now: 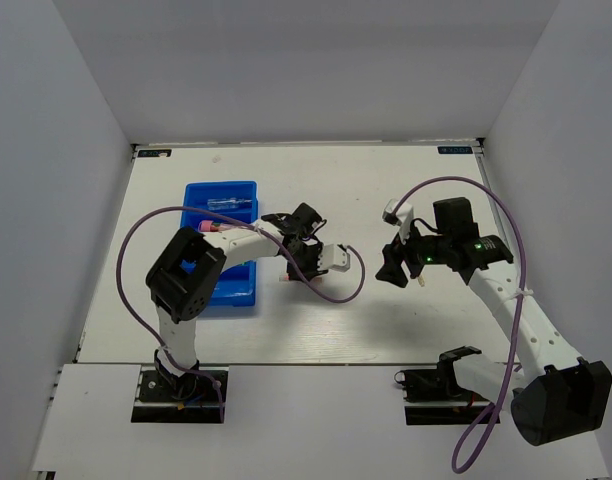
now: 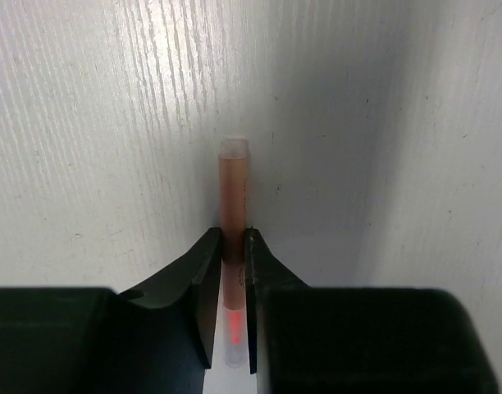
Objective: Sort the stationery into containers
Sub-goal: Pick up the pen from the center of the board, then place the pen in the storage box.
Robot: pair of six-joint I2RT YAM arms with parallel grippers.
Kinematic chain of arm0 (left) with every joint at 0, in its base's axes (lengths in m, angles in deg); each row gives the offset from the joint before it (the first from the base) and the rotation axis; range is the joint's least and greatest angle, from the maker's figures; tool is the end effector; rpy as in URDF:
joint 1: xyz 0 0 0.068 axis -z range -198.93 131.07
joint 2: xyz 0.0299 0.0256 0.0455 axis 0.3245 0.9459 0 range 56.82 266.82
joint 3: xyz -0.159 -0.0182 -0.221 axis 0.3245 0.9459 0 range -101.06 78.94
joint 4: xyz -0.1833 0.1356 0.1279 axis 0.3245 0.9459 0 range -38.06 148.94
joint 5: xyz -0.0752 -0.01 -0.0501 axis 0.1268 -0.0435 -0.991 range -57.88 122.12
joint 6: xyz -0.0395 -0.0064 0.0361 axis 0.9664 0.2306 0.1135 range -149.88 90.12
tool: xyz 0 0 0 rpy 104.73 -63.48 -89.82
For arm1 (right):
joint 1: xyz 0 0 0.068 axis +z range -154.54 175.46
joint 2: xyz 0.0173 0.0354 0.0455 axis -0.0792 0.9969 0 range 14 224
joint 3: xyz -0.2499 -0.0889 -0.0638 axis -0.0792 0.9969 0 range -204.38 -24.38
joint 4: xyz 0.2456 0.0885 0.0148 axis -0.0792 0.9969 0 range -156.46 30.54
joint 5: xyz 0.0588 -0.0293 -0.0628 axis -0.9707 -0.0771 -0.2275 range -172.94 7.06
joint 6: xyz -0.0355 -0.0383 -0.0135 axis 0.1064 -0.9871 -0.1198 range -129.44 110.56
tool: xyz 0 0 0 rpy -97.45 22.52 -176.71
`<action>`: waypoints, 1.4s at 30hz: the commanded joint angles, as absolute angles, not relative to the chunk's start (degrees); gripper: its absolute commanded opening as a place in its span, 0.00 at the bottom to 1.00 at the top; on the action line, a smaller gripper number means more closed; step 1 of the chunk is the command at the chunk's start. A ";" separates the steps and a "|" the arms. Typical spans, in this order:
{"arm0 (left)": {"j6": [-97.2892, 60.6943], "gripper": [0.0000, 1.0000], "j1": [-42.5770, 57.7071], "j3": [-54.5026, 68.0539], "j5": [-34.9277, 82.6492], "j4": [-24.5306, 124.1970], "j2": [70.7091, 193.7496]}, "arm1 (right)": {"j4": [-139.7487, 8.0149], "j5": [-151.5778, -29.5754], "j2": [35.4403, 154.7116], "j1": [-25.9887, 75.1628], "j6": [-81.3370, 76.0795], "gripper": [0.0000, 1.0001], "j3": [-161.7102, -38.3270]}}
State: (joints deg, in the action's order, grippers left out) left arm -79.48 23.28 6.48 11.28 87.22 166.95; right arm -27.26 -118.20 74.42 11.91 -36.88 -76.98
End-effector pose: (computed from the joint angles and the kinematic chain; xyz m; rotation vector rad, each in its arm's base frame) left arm 0.2677 -0.2599 0.1567 2.0525 1.8815 -0.4840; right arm 0.1965 0.0795 0.2938 -1.1119 1.9998 0.6329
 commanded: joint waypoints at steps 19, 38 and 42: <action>-68.55 0.00 21.24 6.26 15.34 87.09 150.80 | -29.11 -108.60 75.69 10.49 -35.55 0.70 -75.98; -72.33 0.00 -2.83 27.78 10.44 87.99 125.82 | -28.67 -111.15 77.27 10.31 -34.93 0.70 -75.98; -71.89 0.00 -9.50 33.06 4.38 84.46 121.96 | -28.58 -111.50 77.36 10.05 -35.02 0.70 -76.15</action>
State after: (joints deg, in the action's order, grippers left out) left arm -71.44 -5.70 32.38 12.99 90.07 126.56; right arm -27.92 -110.09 77.28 10.73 -35.38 -75.96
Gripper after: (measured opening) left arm 0.230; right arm 0.703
